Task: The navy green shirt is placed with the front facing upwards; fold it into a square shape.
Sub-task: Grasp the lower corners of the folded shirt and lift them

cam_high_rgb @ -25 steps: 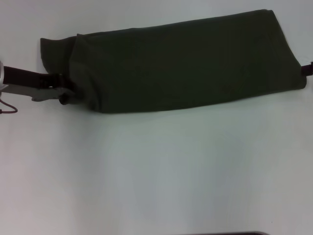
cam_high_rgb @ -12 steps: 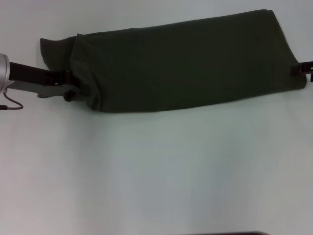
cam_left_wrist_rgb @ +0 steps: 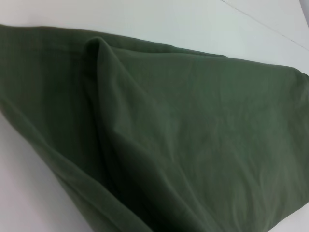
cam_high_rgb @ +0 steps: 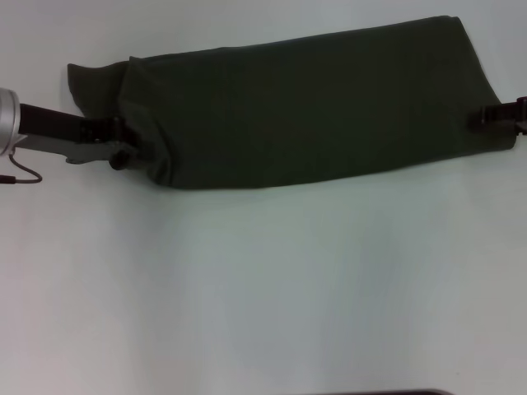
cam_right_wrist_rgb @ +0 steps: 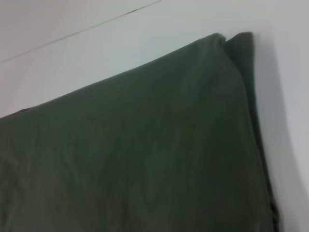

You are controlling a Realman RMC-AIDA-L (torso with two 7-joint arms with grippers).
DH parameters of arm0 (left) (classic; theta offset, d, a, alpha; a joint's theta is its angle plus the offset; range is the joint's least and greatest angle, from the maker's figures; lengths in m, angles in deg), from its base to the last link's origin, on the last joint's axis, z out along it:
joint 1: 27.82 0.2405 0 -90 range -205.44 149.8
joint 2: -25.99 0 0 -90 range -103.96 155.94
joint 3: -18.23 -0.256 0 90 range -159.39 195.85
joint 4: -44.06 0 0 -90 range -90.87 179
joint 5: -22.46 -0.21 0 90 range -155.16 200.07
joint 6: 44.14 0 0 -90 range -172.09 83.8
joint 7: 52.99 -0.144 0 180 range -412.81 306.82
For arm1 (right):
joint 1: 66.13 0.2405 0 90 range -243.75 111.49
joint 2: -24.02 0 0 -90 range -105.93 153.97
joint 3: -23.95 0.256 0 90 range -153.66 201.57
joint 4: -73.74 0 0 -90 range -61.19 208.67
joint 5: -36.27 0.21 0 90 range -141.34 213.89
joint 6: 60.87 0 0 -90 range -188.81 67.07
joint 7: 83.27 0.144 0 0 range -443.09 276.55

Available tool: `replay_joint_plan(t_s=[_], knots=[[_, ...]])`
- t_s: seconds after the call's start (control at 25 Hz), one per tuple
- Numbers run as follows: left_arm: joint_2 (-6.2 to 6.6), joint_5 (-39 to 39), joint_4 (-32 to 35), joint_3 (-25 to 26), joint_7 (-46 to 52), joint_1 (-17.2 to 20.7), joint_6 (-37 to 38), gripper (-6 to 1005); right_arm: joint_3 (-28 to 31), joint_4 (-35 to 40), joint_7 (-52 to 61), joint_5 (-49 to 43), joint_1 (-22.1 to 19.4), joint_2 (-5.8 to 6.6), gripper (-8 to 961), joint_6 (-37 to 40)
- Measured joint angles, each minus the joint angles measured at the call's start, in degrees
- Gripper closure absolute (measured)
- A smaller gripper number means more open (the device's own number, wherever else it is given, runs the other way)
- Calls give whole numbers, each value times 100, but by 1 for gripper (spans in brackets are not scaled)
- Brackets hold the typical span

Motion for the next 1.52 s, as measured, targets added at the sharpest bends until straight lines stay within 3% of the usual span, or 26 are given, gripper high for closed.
replay_joint_plan(t_s=[0.2,0.84,1.08,1.16,1.52], knots=[[-1,2,-2,0,0,-34,18,976,-52,-64,48,-18,37,2,97,-11],[-6,-7,4,-7,0,-99,35,975,-252,-42,228,-120,75,83,517,57],[44,-172,9,-18,79,-109,175,976,-290,-31,297,-131,72,202,727,373],[75,-227,9,-18,86,-120,315,976,-302,-26,376,-174,55,260,938,525],[235,-399,-64,-18,127,-155,1145,976,-308,281,670,-587,11,347,941,1814]])
